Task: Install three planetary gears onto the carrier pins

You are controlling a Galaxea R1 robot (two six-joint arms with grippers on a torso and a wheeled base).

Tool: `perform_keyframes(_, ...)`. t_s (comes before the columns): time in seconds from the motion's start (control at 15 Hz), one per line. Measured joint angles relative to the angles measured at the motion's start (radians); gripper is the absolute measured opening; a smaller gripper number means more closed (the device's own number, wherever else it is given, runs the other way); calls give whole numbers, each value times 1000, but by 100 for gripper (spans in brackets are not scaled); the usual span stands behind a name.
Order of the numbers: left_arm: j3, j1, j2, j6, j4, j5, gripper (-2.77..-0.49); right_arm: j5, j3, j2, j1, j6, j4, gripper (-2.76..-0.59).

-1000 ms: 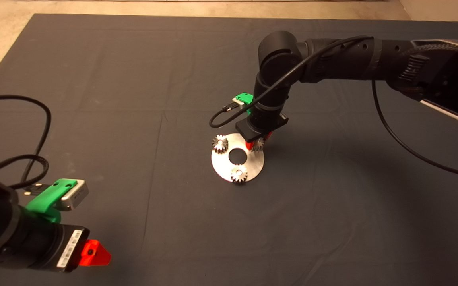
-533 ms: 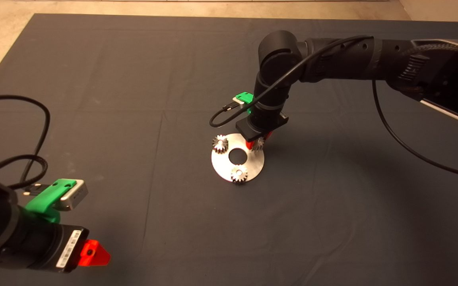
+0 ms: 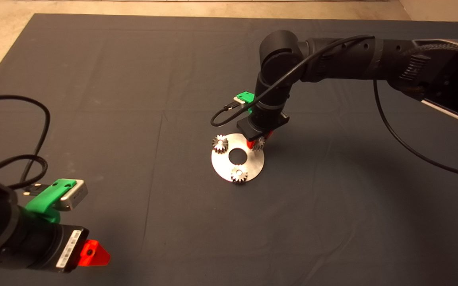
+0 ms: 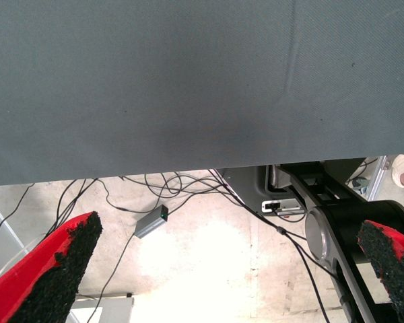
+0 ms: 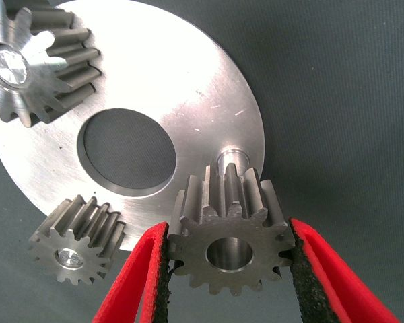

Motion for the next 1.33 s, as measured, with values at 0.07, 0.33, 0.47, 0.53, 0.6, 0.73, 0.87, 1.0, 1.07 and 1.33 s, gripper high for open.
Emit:
perform_keyframes(0.07, 0, 0, 0, 0, 0, 0, -49, 0, 0, -1, 0, 0, -1, -231)
perform_keyframes(0.33, 0, 0, 0, 0, 0, 0, -49, 1, 0, -3, 0, 0, -3, -231)
perform_keyframes(0.47, 0, 0, 0, 0, 0, 0, -49, 0, -1, -10, 0, 0, -4, -231)
perform_keyframes(0.53, 0, 0, 0, 0, 0, 0, -49, -1, -1, -13, 0, 0, -5, -231)
perform_keyframes(0.6, 0, 0, 0, 0, 0, 0, -49, 0, -1, -14, 0, 0, -7, -231)
perform_keyframes(0.73, 0, 0, 0, 0, 0, 0, -49, 0, -1, -14, 0, 0, -15, -231)
perform_keyframes(0.87, 0, 0, 0, 0, 0, 0, -49, 0, -1, -14, 0, 0, -21, -231)
perform_keyframes(1.0, 0, 0, 0, 0, 0, 0, -49, 0, -1, -14, 0, 0, -26, -231)
perform_keyframes(1.07, 0, 0, 0, 0, 0, 0, -49, 0, -1, -14, 0, 0, -26, -231)
perform_keyframes(1.33, 0, 0, 0, 0, 0, 0, -49, 0, -1, -14, 0, 0, -30, -231)
